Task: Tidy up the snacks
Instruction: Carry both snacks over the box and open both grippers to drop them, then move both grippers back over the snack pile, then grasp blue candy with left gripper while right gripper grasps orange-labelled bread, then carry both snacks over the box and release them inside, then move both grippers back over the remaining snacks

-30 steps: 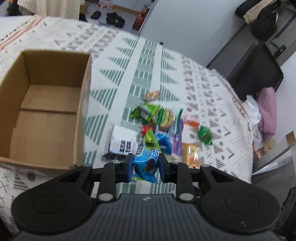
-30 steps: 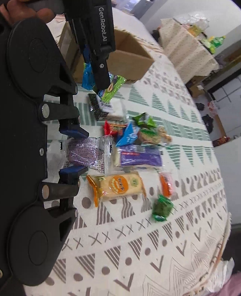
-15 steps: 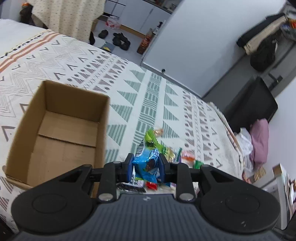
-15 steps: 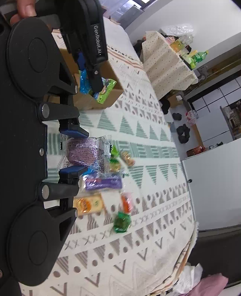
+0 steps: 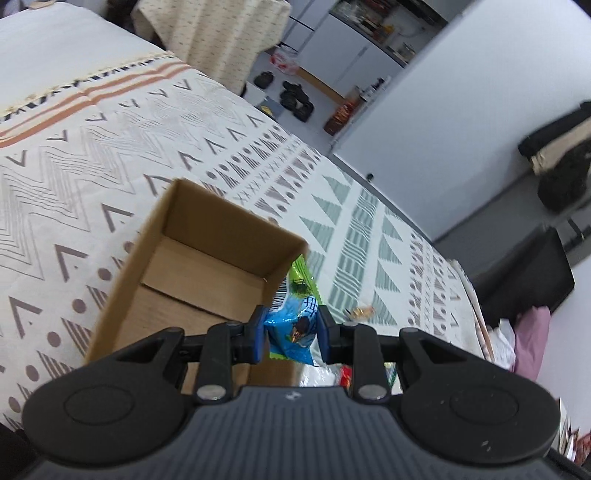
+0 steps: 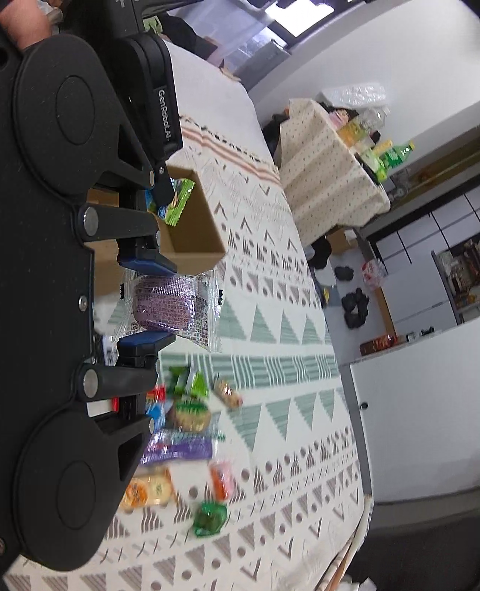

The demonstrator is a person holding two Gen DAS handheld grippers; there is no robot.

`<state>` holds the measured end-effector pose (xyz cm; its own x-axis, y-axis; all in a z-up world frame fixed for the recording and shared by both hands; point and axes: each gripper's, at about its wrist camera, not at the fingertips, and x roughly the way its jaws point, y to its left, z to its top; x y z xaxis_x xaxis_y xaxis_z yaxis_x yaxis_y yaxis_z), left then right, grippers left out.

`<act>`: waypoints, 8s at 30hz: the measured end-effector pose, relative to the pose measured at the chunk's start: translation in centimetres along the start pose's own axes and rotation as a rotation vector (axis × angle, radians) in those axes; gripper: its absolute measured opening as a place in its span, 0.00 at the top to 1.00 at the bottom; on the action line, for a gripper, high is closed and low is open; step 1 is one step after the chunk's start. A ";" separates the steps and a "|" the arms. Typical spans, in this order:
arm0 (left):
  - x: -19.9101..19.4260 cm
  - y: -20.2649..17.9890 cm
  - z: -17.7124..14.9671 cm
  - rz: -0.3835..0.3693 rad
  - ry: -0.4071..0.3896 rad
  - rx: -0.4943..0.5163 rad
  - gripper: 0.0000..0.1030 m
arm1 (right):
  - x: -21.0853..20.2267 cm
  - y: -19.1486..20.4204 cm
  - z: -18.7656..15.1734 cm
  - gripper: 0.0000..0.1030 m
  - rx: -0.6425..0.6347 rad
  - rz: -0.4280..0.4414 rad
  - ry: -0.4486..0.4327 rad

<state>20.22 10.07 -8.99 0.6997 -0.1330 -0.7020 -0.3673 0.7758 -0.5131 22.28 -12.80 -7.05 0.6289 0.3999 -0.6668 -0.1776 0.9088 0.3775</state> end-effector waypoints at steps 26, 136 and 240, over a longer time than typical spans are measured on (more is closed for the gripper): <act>1.1 5.2 3.2 0.091 -0.046 -0.184 0.54 | 7.1 7.3 1.0 0.69 -0.063 0.115 0.058; 10.3 -11.3 -9.3 -0.023 0.219 0.316 0.77 | 1.0 -15.6 -4.8 0.66 0.199 -0.127 0.027; 2.6 -8.8 -4.9 0.007 0.022 0.268 0.05 | -2.5 -9.8 -1.0 0.23 0.119 -0.017 -0.036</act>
<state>22.26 -0.13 -8.77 0.6830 -0.1378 -0.7173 -0.1952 0.9119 -0.3611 21.67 -22.63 -9.71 0.6578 0.3784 -0.6512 -0.0772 0.8939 0.4415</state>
